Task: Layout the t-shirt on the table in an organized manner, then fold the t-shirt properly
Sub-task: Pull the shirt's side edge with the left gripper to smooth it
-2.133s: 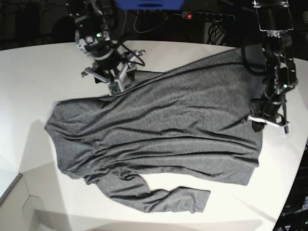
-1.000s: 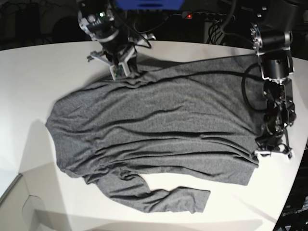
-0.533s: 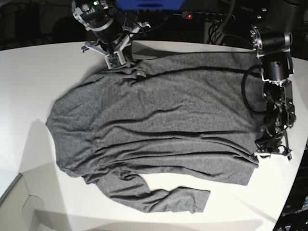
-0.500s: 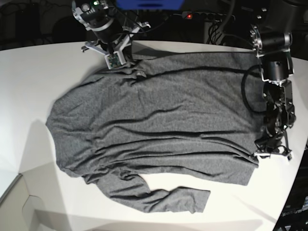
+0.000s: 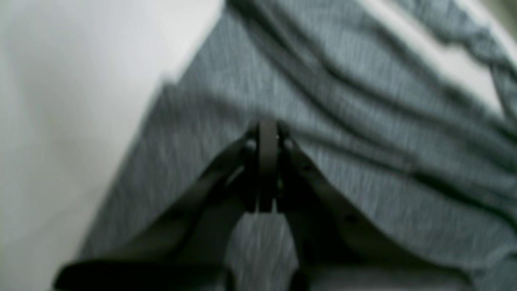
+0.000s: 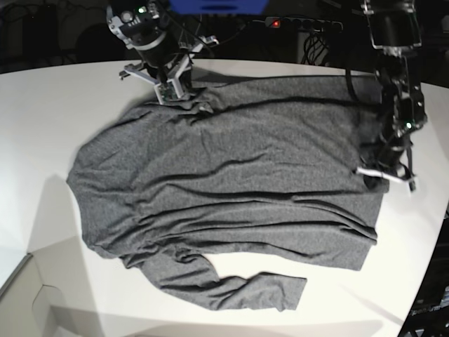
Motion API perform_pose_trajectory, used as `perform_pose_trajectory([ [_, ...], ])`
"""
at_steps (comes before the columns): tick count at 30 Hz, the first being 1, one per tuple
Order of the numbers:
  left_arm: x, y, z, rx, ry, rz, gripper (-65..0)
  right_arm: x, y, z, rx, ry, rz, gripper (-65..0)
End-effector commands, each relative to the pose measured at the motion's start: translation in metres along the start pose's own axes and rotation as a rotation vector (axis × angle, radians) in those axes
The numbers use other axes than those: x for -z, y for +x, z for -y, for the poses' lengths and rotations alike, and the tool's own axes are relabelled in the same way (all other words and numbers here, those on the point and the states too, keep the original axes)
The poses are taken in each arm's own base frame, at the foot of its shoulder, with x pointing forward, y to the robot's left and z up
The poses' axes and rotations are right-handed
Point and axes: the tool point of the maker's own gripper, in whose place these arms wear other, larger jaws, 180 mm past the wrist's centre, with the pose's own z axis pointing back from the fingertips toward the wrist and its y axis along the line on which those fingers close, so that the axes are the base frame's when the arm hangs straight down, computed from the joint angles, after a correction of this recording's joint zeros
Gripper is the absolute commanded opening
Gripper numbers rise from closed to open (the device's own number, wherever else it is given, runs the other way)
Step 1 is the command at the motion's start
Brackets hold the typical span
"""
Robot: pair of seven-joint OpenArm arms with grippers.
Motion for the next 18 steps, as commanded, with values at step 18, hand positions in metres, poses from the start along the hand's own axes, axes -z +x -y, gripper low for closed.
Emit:
perform_pose_trajectory([
  [18, 0.033, 0.004, -0.030, -0.058, 0.079, -0.034, -64.9, -0.008, -0.004, -0.001, -0.004, 0.007, 0.003, -65.0],
])
